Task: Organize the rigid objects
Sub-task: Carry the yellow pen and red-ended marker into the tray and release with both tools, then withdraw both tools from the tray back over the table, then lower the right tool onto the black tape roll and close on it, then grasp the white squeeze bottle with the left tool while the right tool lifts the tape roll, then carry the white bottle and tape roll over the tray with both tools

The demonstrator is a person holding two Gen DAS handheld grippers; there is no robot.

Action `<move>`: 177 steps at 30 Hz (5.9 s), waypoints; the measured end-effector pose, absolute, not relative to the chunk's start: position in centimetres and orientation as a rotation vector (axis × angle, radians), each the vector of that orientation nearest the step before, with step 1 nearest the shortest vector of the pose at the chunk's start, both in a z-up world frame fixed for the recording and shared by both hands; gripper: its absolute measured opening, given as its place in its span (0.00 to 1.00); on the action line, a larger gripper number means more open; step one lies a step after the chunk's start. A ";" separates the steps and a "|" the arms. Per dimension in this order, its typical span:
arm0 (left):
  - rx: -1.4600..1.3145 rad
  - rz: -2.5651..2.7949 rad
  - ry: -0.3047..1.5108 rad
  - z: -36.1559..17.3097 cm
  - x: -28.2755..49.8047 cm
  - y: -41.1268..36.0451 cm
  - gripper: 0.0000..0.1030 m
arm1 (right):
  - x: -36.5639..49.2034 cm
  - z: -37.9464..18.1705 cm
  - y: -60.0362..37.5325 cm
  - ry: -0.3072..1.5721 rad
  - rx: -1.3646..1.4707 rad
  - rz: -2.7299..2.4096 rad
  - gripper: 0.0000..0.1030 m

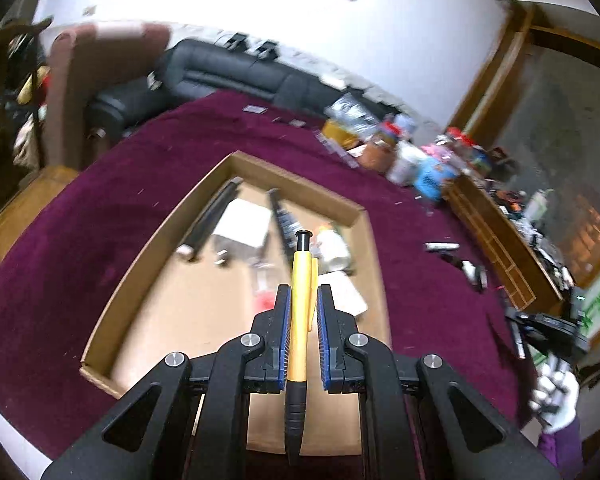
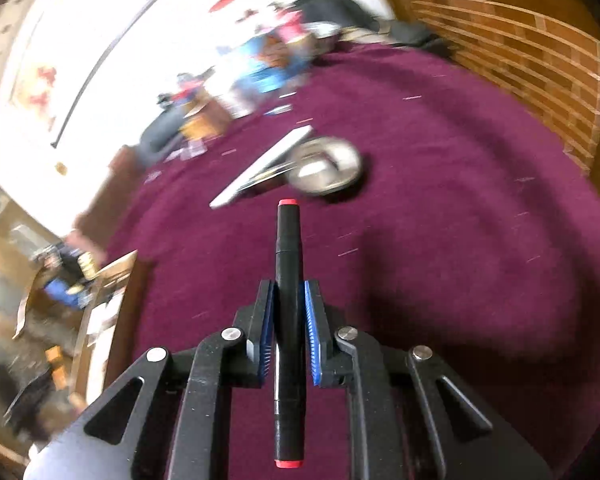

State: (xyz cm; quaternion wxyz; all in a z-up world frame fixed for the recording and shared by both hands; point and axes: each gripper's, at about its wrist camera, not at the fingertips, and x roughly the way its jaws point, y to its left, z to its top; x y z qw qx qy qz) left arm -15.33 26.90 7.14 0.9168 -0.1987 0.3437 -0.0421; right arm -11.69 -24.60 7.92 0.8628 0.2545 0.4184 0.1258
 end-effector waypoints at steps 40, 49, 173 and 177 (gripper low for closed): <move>-0.545 0.112 0.681 6.2 -17.6 33.3 0.63 | -12.1 7.7 11.9 0.977 0.016 0.642 0.30; -0.224 0.164 0.639 9.4 -17.1 25.3 0.64 | -15.1 11.6 4.0 0.635 -0.050 0.397 0.84; -0.092 -0.550 0.802 10.4 -7.1 5.6 0.21 | -7.1 6.5 -26.2 0.905 0.351 0.215 0.65; -0.172 -0.533 0.748 11.3 -9.5 9.3 0.21 | -7.4 5.5 -22.9 0.970 0.134 0.135 0.33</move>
